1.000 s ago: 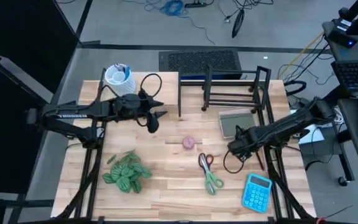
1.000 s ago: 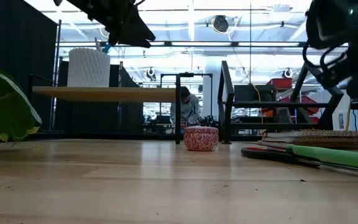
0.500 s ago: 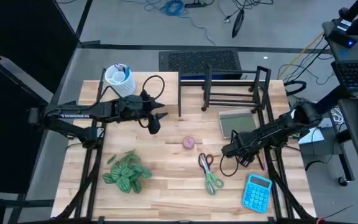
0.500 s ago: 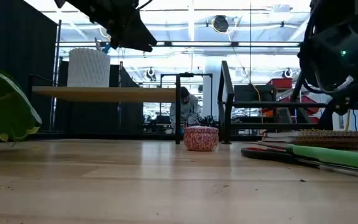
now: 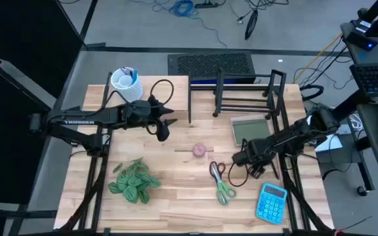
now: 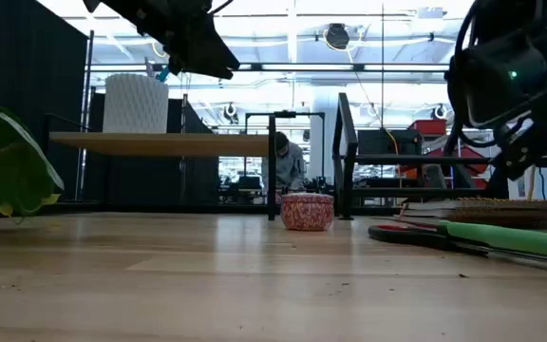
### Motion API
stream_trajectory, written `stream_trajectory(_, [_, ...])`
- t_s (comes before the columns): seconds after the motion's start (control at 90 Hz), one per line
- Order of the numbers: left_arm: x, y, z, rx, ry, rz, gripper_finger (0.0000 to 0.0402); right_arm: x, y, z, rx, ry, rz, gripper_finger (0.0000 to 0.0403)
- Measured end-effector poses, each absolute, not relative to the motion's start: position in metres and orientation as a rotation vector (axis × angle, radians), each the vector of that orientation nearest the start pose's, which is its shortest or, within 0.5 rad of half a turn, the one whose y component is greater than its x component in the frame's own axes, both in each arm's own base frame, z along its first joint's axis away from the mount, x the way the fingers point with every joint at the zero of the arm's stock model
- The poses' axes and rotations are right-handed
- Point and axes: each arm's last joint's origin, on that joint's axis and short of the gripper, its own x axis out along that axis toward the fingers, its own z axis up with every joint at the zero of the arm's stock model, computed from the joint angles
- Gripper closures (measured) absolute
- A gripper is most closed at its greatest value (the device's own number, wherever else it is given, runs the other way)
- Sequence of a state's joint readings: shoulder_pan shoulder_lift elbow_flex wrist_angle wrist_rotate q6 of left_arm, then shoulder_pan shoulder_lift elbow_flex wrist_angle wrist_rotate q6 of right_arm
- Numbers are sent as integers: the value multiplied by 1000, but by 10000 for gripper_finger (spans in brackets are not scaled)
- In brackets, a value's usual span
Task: Stock shelves
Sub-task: Put the black pen into the white pen holder
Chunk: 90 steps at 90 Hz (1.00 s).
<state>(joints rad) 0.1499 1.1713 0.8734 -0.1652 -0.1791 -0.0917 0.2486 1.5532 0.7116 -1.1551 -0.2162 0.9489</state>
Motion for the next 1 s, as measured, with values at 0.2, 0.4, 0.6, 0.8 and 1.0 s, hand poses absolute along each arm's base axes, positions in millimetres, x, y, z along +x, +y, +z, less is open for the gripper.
stream_trajectory(0.2, [252, 43, 289, -82, 450, 344, 217, 159, 45, 121, 541, 2033, -628, 193])
stream_trajectory(0.4, [252, 43, 289, -82, 451, 344, 217, 154, 44, 114, 552, 2043, -547, 193])
stream_trajectory(0.6, [252, 43, 289, -81, 450, 344, 217, 162, 46, 118, 512, 2011, -438, 198])
stream_trajectory(0.8, [252, 43, 289, -81, 450, 344, 217, 184, 52, 124, 532, 1874, -309, 219])
stream_trajectory(1.0, [251, 43, 289, -82, 449, 344, 217, 206, 56, 133, 549, 1715, -309, 233])
